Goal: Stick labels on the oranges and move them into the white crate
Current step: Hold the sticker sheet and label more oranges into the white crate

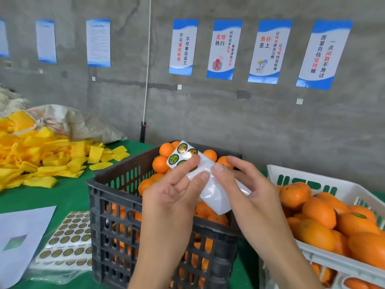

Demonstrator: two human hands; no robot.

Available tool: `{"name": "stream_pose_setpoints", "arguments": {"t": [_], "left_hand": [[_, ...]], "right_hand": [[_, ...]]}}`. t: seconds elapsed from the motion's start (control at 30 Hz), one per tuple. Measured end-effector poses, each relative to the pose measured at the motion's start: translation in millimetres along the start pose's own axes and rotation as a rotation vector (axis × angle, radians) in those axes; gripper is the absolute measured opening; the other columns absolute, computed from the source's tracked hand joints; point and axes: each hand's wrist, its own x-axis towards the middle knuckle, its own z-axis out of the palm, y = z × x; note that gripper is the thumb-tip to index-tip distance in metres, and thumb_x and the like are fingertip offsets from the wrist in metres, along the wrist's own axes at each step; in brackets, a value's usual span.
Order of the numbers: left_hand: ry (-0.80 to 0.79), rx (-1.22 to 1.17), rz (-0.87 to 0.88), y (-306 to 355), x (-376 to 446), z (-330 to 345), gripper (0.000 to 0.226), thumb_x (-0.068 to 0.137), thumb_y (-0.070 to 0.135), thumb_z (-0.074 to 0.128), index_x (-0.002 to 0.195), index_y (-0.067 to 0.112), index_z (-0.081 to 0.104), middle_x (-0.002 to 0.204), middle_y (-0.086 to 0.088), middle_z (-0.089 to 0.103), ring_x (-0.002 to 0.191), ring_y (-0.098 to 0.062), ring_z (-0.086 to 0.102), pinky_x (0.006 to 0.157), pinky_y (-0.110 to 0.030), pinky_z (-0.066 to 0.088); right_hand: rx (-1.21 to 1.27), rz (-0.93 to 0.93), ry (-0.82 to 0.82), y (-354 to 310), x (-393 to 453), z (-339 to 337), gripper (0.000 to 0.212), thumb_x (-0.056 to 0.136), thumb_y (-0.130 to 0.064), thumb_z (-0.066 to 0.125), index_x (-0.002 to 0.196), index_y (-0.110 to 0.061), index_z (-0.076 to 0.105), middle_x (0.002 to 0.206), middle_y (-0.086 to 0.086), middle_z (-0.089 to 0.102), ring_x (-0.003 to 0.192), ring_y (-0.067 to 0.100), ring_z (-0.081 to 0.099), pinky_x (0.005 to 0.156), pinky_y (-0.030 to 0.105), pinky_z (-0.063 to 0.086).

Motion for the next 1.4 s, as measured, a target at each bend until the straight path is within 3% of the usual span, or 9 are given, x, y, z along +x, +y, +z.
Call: {"name": "stream_pose_setpoints", "arguments": {"t": [0.23, 0.53, 0.83, 1.07, 1.13, 1.2, 1.27, 1.33, 1.4], "left_hand": [[0.041, 0.028, 0.049, 0, 4, -6, 0.021, 0.093, 0.023, 0.068, 0.111, 0.022, 0.079, 0.097, -0.003, 0.081, 0.09, -0.02, 0.079, 0.071, -0.023, 0.061], [0.036, -0.067, 0.043, 3, 5, -6, 0.036, 0.075, 0.023, 0.08, 0.11, 0.03, 0.079, 0.096, -0.006, 0.081, 0.091, -0.019, 0.079, 0.072, -0.021, 0.06], [0.052, 0.049, 0.096, 1, 5, -11, 0.022, 0.087, 0.036, 0.073, 0.108, 0.033, 0.079, 0.094, -0.001, 0.081, 0.092, -0.019, 0.079, 0.074, -0.025, 0.061], [0.131, -0.125, 0.037, 2, 8, -15, 0.02, 0.09, 0.028, 0.071, 0.105, 0.023, 0.082, 0.1, -0.007, 0.081, 0.096, -0.025, 0.078, 0.073, -0.026, 0.062], [0.193, -0.165, 0.054, 3, 9, -19, 0.02, 0.09, 0.027, 0.072, 0.105, 0.02, 0.083, 0.101, -0.009, 0.08, 0.097, -0.026, 0.078, 0.073, -0.026, 0.062], [0.293, -0.16, 0.108, 5, 11, -24, 0.016, 0.091, 0.026, 0.074, 0.103, 0.021, 0.083, 0.1, -0.008, 0.081, 0.095, -0.024, 0.078, 0.074, -0.027, 0.062], [0.451, -0.094, 0.203, 5, 15, -33, 0.012, 0.092, 0.027, 0.076, 0.101, 0.027, 0.084, 0.097, -0.002, 0.081, 0.092, -0.016, 0.078, 0.075, -0.025, 0.062], [0.575, -0.05, 0.274, 5, 18, -43, 0.014, 0.093, 0.031, 0.077, 0.103, 0.025, 0.084, 0.099, 0.004, 0.081, 0.093, -0.009, 0.077, 0.078, -0.023, 0.061], [0.629, 0.002, 0.307, 5, 21, -50, 0.022, 0.094, 0.033, 0.076, 0.11, 0.02, 0.082, 0.102, 0.009, 0.08, 0.096, -0.003, 0.075, 0.081, -0.019, 0.059]], "right_hand": [[0.064, -0.133, 0.017, -1, -5, 5, 0.016, 0.09, -0.026, 0.074, 0.103, -0.03, 0.081, 0.098, -0.024, 0.077, 0.096, -0.006, 0.07, 0.076, 0.007, 0.051], [0.045, -0.221, 0.122, 3, -12, 6, 0.016, 0.086, -0.034, 0.073, 0.097, -0.043, 0.08, 0.097, -0.023, 0.077, 0.096, -0.004, 0.072, 0.074, 0.009, 0.054], [-0.185, -0.353, 0.174, 2, -16, 6, 0.017, 0.087, -0.046, 0.068, 0.097, -0.059, 0.072, 0.101, -0.035, 0.071, 0.106, -0.001, 0.067, 0.078, 0.014, 0.055], [-0.276, -0.404, 0.109, 4, -12, 8, 0.023, 0.088, -0.045, 0.067, 0.096, -0.067, 0.067, 0.098, -0.038, 0.069, 0.104, -0.001, 0.066, 0.083, 0.012, 0.053], [-0.299, -0.392, 0.059, 3, -8, 11, 0.017, 0.09, -0.044, 0.065, 0.099, -0.058, 0.071, 0.098, -0.036, 0.07, 0.101, -0.004, 0.066, 0.083, 0.011, 0.051], [-0.324, -0.369, -0.062, 3, 2, 14, 0.017, 0.096, -0.045, 0.062, 0.09, -0.045, 0.077, 0.081, -0.027, 0.07, 0.078, -0.004, 0.064, 0.066, 0.012, 0.048], [-0.385, -0.325, -0.225, 4, 19, 19, 0.043, 0.103, -0.047, 0.054, 0.067, -0.025, 0.062, 0.055, -0.012, 0.05, 0.051, 0.005, 0.043, 0.05, 0.021, 0.034], [-0.533, -0.256, -0.385, 4, 43, 28, 0.05, 0.105, -0.043, 0.051, 0.066, -0.012, 0.054, 0.053, -0.001, 0.043, 0.05, 0.009, 0.038, 0.053, 0.031, 0.034], [-0.633, -0.191, -0.617, 5, 63, 46, 0.035, 0.105, -0.031, 0.054, 0.081, -0.013, 0.071, 0.07, 0.0, 0.066, 0.066, 0.013, 0.06, 0.067, 0.04, 0.052]]}}
